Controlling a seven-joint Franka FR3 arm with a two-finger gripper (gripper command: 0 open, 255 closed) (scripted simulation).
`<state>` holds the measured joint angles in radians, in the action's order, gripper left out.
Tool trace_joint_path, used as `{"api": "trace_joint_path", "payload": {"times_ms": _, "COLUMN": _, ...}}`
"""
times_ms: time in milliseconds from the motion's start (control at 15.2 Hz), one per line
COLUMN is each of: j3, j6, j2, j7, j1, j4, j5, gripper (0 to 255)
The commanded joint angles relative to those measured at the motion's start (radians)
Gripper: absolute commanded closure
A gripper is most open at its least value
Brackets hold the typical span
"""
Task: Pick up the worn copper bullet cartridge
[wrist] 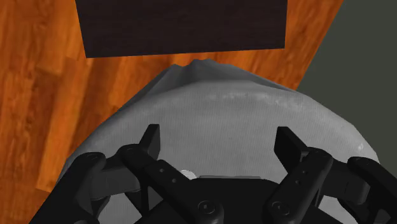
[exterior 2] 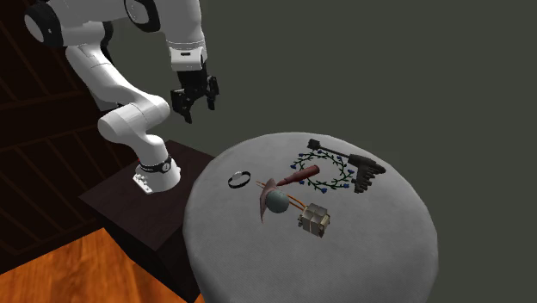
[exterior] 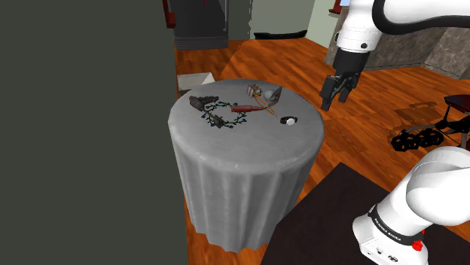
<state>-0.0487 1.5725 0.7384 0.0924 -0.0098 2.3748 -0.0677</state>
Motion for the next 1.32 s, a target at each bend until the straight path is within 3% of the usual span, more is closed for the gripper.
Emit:
{"api": "trace_joint_path", "payload": {"times_ms": 0, "j3": 0.0, "j6": 0.0, "j2": 0.0, "j7": 0.0, "j1": 0.0, "j4": 0.0, "j5": 0.0, "gripper": 0}}
{"api": "trace_joint_path", "payload": {"times_ms": 594, "j3": 0.093, "j6": 0.224, "j2": -0.314, "j7": -0.363, "j1": 0.063, "j4": -0.118, "j5": 0.061, "gripper": 0}}
{"api": "trace_joint_path", "payload": {"times_ms": 1254, "j3": 0.121, "j6": 0.368, "j2": -0.679, "j7": -0.732, "j1": 0.124, "j4": -0.374, "j5": 0.044, "gripper": 0}}
